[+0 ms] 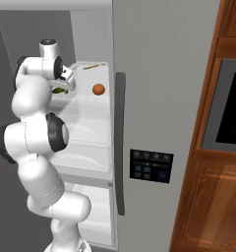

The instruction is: Pick the banana and tangerine from the fridge and place them on the plate next to the blender to make a fruit smoothie.

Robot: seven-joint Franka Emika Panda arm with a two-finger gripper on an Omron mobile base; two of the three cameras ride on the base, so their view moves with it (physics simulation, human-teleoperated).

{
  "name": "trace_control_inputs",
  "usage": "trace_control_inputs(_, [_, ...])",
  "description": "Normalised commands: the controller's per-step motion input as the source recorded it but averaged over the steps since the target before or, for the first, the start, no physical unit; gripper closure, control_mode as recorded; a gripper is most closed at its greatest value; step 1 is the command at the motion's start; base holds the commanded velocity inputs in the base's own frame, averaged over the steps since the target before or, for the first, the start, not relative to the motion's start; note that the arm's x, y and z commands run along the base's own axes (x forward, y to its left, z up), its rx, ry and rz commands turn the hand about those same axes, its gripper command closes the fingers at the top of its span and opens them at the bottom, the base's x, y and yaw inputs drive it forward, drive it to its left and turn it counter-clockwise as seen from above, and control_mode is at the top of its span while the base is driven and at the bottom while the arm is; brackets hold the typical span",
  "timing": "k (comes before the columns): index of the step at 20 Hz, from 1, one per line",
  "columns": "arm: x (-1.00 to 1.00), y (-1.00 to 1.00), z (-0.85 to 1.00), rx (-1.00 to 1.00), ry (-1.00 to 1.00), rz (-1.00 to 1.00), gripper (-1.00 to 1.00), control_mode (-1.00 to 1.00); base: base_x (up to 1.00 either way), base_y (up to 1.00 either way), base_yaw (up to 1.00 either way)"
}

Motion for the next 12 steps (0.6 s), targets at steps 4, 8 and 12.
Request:
trace_control_inputs(4, [0.28,0.08,-0.15,0.00,0.01,-0.01,-1.00,-1.00,0.00,0.00,0.00])
trace_control_inputs(8, [0.26,0.04,-0.14,0.00,0.00,-0.01,-1.00,-1.00,0.00,0.00,0.00])
trace_control_inputs(12, [-0.02,-0.09,-0.49,0.00,0.00,0.00,1.00,-1.00,0.00,0.00,0.00])
